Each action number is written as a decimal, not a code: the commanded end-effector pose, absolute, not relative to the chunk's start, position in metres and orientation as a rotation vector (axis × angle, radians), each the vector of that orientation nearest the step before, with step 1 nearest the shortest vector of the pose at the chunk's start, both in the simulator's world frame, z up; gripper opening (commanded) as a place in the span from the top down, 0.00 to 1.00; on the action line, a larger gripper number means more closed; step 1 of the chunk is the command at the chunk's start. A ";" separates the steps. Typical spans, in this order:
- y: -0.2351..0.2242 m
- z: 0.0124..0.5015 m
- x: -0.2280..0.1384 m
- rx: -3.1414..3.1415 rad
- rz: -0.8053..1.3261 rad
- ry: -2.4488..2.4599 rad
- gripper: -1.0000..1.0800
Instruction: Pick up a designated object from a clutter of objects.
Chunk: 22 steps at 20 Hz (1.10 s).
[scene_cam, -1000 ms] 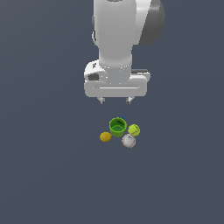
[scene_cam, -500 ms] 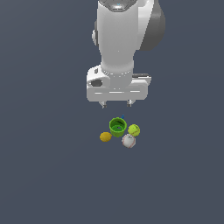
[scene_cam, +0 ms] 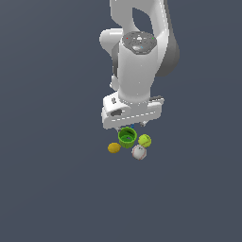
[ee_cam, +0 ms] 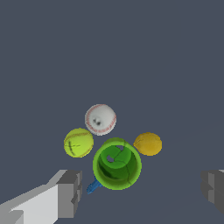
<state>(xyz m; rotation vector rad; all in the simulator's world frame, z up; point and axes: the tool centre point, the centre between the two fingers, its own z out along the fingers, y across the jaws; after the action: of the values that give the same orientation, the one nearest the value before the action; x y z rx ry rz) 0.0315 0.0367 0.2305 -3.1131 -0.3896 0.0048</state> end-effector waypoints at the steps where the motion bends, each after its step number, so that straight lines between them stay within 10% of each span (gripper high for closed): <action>1: 0.044 0.210 0.037 -3.100 0.006 -0.516 0.04; 22: 0.089 0.098 0.048 -2.919 0.000 -1.162 0.04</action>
<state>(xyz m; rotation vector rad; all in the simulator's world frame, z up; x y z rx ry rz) 0.0473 0.0886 0.0997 -2.9238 -1.1497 0.0021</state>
